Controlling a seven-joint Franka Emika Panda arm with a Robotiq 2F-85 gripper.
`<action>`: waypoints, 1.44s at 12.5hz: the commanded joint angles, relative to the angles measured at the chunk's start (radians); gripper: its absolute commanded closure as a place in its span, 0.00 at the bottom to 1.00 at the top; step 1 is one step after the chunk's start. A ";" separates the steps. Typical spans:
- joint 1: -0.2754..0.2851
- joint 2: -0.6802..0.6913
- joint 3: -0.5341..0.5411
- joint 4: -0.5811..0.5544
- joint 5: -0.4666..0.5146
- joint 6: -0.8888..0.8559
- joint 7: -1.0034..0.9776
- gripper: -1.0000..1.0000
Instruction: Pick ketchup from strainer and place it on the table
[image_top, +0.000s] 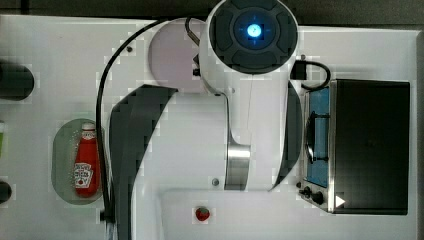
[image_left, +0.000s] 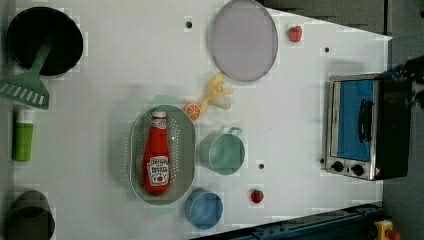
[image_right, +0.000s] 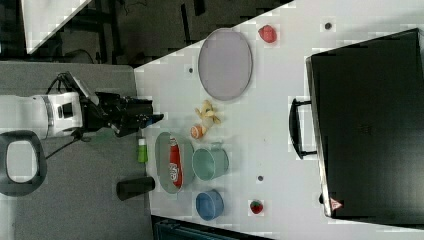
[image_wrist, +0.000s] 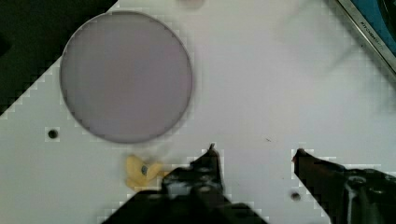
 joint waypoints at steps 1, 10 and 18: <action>0.015 -0.398 -0.038 -0.189 0.014 -0.214 0.070 0.21; 0.075 -0.247 0.253 -0.190 0.017 -0.058 0.079 0.00; 0.085 0.011 0.595 -0.222 0.010 0.188 0.085 0.00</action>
